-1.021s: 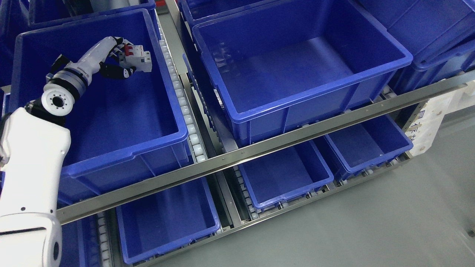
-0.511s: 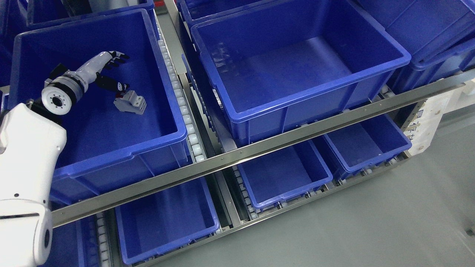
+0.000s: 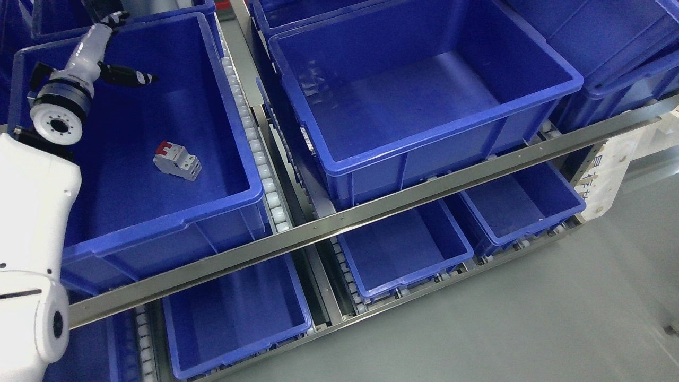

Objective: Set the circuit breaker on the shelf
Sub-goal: 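Withdraw the left hand up and away from the bin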

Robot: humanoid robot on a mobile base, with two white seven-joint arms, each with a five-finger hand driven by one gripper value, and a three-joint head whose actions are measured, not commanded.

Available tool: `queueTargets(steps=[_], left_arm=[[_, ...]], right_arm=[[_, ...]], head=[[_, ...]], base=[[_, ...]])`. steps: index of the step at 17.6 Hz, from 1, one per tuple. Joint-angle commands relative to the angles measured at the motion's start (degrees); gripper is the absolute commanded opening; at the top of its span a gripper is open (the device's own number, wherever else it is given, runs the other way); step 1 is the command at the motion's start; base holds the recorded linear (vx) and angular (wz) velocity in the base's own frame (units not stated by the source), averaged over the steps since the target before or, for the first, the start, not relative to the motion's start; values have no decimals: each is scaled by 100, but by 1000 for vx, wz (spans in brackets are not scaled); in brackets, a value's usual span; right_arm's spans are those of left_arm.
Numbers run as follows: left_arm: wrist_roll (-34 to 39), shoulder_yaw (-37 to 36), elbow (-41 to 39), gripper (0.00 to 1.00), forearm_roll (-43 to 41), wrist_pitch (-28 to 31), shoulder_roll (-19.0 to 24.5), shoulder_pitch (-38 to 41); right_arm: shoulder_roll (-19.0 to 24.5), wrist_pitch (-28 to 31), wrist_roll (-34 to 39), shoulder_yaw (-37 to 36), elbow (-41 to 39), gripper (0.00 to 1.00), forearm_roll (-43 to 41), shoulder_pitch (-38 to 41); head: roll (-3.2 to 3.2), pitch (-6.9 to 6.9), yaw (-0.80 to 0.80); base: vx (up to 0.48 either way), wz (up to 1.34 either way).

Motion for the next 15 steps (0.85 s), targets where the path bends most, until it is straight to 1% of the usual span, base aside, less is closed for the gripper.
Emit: queueTargets(steps=[1,2,3,5,6,7,10,15], left_arm=[[111,2231,-2064,99,2143,26,-568,548],[120,2231,-2869,99,2373,252,-682,951],[146,2249,-3896,100,2384,742,-823,1468],[146,2214,-5803,100,2384,1621,-1261,2610],[163,2196,-6205,100,2384,1756,-1368,2886],[164,2179,-6322,100,2384,1758,-1378,3011],[164,2196,-6349,100,2384,1749,-1316,3143],[137,2249,-6376,100,2384,1749,-1167,3188]], right_arm=[[-100,205,-7,114,0,100,-8,0],[-100,205,-7,114,0,100,1,0],[-100,205,-7,114,0,100,1,0],[-100,205,-7,114,0,100,1,0],[-100,205,2,114,0,100,1,0],[-100,205,-7,114,0,100,1,0],[-100,205,2,114,0,100,1,0],[-100,205,2,114,0,100,1,0]], head=[[0,0,0],[0,0,0],[0,0,0],[0,0,0],[0,0,0],[0,0,0],[0,0,0],[0,0,0]], base=[[0,0],[-2,-13],[-2,-13],[-17,-35],[-14,-45],[-6,-46],[-6,-51],[1,-67]])
